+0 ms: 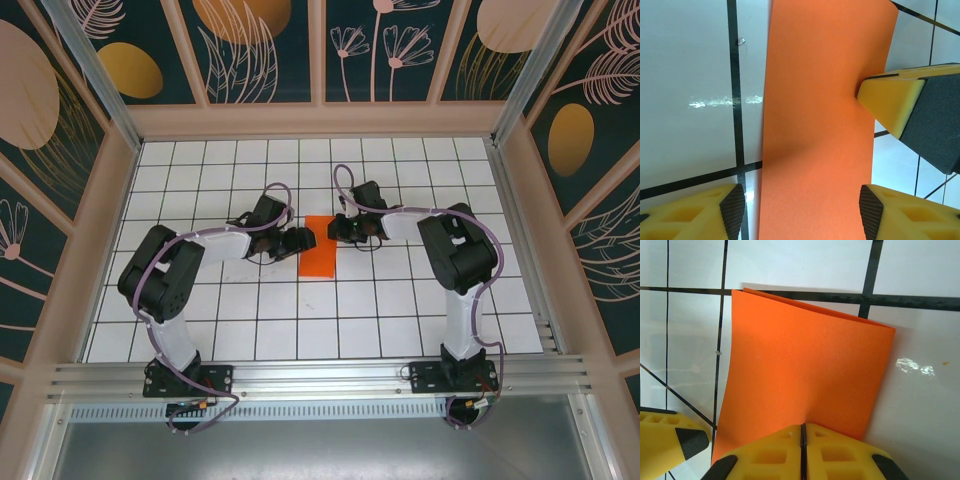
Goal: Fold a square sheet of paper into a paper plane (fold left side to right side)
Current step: Third fold the triangle at the center of the table.
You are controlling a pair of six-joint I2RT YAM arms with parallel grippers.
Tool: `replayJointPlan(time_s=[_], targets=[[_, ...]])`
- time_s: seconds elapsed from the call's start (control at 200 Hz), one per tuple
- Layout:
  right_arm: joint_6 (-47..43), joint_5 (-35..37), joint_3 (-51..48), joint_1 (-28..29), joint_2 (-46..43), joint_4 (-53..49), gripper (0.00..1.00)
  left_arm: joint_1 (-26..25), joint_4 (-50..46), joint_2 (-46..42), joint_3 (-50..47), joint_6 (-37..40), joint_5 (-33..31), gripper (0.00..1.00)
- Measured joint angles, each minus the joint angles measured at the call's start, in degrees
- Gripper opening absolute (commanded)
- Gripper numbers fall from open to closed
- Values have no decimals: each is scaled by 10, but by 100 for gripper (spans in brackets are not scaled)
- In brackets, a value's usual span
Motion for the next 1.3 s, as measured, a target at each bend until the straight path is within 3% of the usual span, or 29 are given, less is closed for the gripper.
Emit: replayJointPlan(time_s=[0.886,1.121,1.301], targets=[[0,0,0,0,0,0,11,-7,4,-9,13,-1,9,56],[0,0,0,0,0,0,11,-7,3,-22,13,-3,9,46],[0,-2,0,0,0,1,14,-7,10,-22,6,-3,8,31]])
